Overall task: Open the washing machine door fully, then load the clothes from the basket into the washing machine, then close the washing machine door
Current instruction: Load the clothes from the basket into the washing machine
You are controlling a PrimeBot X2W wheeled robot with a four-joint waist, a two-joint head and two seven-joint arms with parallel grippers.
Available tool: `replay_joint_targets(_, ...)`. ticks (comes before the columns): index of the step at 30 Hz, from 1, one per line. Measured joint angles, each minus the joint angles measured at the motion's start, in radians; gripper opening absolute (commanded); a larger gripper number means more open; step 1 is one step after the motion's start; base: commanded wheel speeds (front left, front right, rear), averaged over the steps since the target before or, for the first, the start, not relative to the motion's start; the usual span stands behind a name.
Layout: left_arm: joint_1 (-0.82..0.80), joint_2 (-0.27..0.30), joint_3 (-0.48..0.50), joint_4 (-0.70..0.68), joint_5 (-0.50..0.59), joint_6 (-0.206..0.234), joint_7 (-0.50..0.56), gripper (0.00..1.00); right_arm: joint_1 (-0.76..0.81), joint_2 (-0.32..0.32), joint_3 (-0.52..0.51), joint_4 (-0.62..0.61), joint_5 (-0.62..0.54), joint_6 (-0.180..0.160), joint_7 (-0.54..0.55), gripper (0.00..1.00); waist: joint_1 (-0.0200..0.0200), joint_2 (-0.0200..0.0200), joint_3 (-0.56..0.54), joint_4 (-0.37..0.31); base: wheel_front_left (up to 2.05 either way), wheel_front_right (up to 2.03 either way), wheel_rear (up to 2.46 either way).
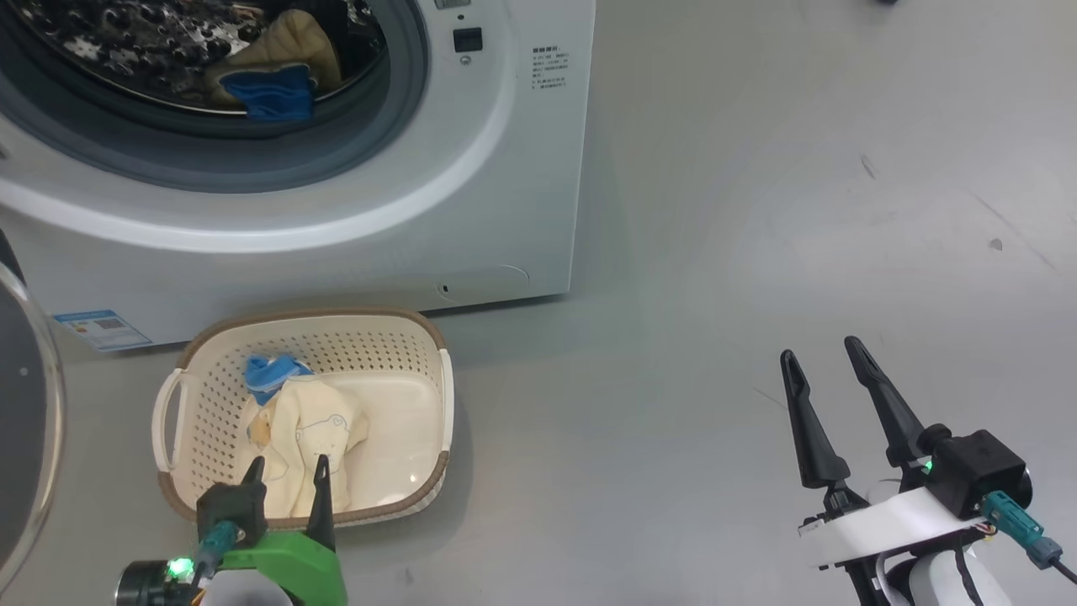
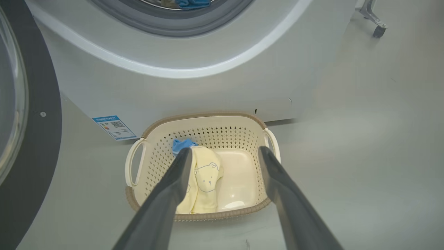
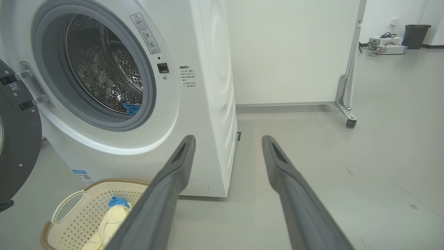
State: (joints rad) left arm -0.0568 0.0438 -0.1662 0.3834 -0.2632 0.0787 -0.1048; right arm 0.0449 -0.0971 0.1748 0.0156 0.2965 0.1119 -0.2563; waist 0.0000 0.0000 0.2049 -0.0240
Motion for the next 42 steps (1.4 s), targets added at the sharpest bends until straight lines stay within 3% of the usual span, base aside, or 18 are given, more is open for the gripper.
replay_joint_targets(19,-0.349,0.014,0.055,0.289,-0.038,0.001,0.223,1.0,-0.12,0.003,0.011,-0.04,0.023,0.002,0.0,1.0,0.0001,0.0,0.235,-0.109,0.0,0.0,0.0)
replay_joint_targets(42,-0.686,0.149,0.166,0.435,-0.08,0.023,0.398,1.0,-0.249,0.03,-0.001,-0.095,0.08,0.01,0.0,1.0,0.0002,0.0,0.544,-0.237,0.0,0.0,0.0)
